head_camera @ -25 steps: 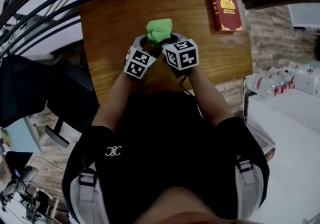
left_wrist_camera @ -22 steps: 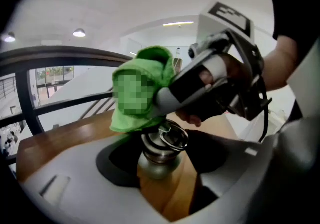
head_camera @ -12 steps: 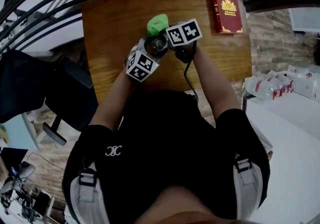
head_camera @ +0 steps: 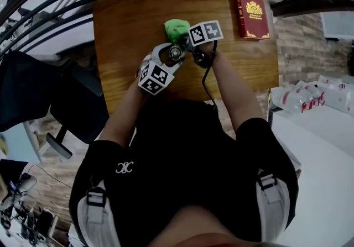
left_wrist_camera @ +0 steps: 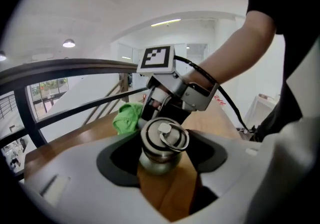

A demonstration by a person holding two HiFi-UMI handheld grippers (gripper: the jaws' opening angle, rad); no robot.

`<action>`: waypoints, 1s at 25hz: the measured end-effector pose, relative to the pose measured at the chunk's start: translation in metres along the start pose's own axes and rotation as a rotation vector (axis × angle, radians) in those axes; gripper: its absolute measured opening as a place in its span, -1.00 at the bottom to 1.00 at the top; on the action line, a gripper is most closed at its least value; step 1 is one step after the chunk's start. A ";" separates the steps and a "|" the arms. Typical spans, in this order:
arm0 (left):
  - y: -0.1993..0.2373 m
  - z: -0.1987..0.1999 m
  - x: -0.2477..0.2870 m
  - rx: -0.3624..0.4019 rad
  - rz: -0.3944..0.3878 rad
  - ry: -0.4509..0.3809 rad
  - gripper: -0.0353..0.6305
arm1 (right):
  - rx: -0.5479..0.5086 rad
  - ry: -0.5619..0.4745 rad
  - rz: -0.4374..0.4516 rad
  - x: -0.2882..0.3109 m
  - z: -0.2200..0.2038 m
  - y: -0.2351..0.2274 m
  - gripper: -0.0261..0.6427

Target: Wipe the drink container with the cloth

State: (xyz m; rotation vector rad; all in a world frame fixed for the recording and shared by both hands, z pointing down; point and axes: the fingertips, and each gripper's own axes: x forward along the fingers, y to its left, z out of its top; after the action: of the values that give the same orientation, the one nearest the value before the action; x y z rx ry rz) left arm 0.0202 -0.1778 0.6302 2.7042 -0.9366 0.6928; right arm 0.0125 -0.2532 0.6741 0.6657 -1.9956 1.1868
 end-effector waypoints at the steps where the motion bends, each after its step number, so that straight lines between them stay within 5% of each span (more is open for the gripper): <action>1: -0.001 -0.001 -0.002 0.007 0.004 -0.003 0.07 | 0.025 0.006 0.000 0.001 -0.003 -0.004 -0.78; 6: 0.006 -0.011 -0.013 -0.029 0.024 -0.015 0.07 | 0.126 0.011 0.024 0.001 -0.017 -0.017 -0.78; 13: 0.036 -0.021 -0.024 -0.310 0.093 -0.093 0.07 | 0.164 0.004 0.039 -0.006 -0.034 -0.021 -0.78; 22: 0.049 -0.023 -0.031 -0.590 0.090 -0.178 0.07 | 0.107 -0.039 0.072 -0.017 -0.052 0.005 -0.78; 25: 0.053 -0.025 -0.033 -0.631 0.105 -0.194 0.07 | 0.068 -0.065 0.098 -0.022 -0.050 0.022 -0.78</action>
State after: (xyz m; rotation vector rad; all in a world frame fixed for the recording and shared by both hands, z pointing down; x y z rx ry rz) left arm -0.0449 -0.1933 0.6372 2.1900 -1.1174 0.1073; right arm 0.0258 -0.1966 0.6614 0.6542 -2.0700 1.3115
